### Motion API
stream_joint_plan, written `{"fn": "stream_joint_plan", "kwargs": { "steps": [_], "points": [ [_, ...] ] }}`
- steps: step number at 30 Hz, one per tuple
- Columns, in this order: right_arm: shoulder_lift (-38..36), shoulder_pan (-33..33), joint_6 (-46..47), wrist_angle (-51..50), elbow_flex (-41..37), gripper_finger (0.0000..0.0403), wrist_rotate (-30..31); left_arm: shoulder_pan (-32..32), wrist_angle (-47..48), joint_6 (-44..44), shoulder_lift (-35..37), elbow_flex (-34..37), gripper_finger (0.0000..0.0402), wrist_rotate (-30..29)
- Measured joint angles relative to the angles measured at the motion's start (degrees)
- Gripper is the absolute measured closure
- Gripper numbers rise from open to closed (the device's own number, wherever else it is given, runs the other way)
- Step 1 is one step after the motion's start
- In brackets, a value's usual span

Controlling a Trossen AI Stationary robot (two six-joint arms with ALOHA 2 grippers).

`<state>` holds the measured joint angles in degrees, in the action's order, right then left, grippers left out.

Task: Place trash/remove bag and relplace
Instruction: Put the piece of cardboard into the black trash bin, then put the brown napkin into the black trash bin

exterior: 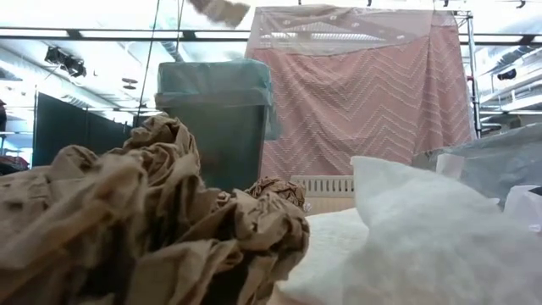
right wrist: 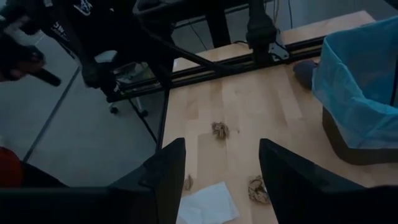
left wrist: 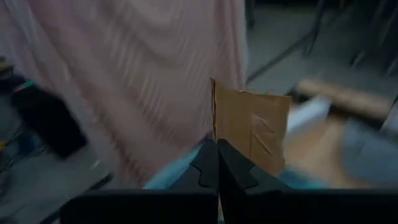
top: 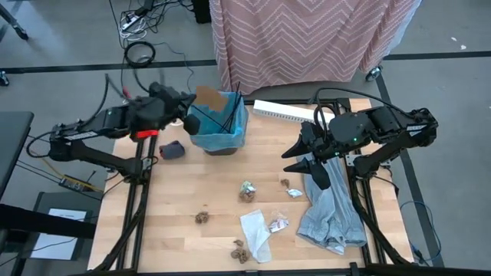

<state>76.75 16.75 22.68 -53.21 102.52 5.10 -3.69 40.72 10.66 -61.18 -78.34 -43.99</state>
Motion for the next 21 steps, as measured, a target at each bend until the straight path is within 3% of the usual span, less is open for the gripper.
{"fn": "stream_joint_plan", "kwargs": {
  "steps": [11,21],
  "points": [
    [0.0,0.0,-1.3,0.0,0.0,0.0211,1.2,-5.2,7.8,-9.5,-8.5,4.0,0.0384,3.7],
    [0.0,0.4,-1.4,0.0,0.0,0.0203,1.3,-5.6,7.3,-15.1,-10.5,0.8,0.0306,14.7]
  ]
}}
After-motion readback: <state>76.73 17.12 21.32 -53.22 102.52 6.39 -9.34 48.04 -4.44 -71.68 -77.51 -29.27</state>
